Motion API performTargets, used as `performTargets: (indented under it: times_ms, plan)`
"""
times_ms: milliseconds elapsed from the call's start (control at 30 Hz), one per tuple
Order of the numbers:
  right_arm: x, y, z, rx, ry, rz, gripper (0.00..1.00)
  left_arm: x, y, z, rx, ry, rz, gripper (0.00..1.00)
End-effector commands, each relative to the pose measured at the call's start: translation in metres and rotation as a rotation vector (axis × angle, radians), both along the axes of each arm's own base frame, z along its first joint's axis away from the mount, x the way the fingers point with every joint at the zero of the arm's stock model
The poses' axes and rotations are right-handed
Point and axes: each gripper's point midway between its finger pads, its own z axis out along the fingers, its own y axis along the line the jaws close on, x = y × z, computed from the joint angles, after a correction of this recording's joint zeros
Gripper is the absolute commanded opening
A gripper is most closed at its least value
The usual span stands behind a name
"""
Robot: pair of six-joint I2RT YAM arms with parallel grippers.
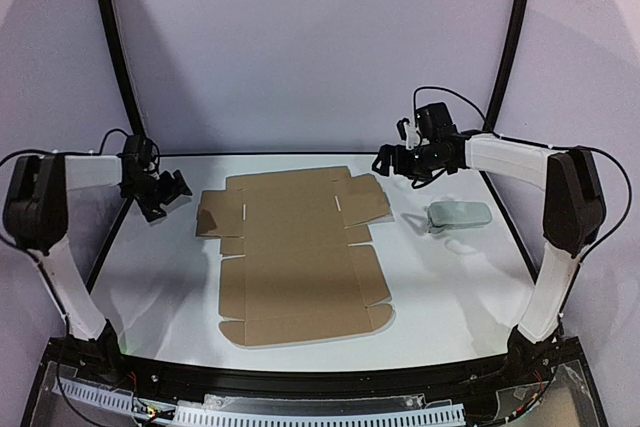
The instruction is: Fold the paper box
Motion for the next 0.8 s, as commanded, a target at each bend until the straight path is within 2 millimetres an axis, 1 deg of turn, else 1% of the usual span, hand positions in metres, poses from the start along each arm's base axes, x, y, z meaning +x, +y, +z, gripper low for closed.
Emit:
performTargets:
  times_ms: [0,133,267,333,467,767]
  plan:
    - [0.000,0.007,0.010,0.030,-0.007,0.044,0.98,0.017,-0.021,-0.011,-0.169,-0.026,-0.155,0.99]
    - [-0.004,0.011,0.008,0.042,0.007,0.068,0.98,0.026,-0.038,-0.017,-0.270,-0.030,-0.241,0.99]
    - [-0.006,0.015,0.010,0.071,0.023,0.074,0.98,0.030,-0.046,-0.031,-0.320,-0.010,-0.268,0.99]
    - [-0.008,0.021,0.016,0.113,0.029,0.093,0.98,0.030,-0.051,-0.038,-0.360,0.006,-0.274,0.99]
    - [-0.014,0.031,0.032,0.174,0.019,0.137,0.98,0.033,-0.057,-0.042,-0.408,0.007,-0.285,0.99]
    - [-0.023,0.028,0.056,0.193,-0.009,0.142,0.98,0.036,-0.067,-0.059,-0.501,0.043,-0.281,0.99]
